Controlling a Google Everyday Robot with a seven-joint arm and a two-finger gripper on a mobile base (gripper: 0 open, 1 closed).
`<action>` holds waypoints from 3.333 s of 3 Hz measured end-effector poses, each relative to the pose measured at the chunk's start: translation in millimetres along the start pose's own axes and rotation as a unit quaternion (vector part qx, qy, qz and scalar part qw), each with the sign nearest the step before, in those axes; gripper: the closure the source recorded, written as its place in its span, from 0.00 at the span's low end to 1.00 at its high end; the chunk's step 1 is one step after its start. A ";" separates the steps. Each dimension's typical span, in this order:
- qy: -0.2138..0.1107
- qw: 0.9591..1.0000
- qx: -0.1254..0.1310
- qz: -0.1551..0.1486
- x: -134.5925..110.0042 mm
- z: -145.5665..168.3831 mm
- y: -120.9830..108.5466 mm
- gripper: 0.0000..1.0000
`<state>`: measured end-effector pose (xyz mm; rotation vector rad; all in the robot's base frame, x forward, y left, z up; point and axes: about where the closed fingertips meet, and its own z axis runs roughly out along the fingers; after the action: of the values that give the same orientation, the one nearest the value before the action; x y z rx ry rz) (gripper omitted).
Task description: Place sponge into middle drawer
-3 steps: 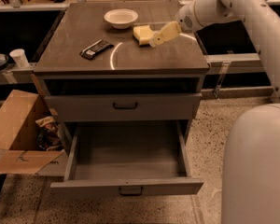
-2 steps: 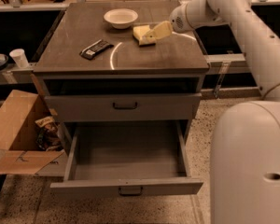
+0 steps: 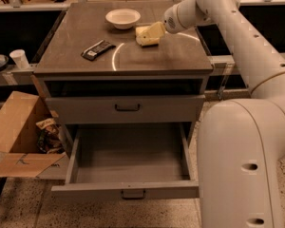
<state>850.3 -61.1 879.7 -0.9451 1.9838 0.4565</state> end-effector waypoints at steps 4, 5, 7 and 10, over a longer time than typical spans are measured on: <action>-0.047 0.998 0.034 0.001 24.5 23.7 -26.7 0.00; -0.063 0.997 0.041 0.004 26.7 35.7 -32.5 0.00; -0.078 0.996 0.036 0.011 23.4 59.1 -37.4 0.27; -0.106 0.994 0.019 -0.012 10.6 34.0 -22.8 0.96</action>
Offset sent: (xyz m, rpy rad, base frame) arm 0.0021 -0.0004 -0.0074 -0.0140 -0.0449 -0.0122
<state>882.9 -59.4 852.9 -0.8591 1.7820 0.4838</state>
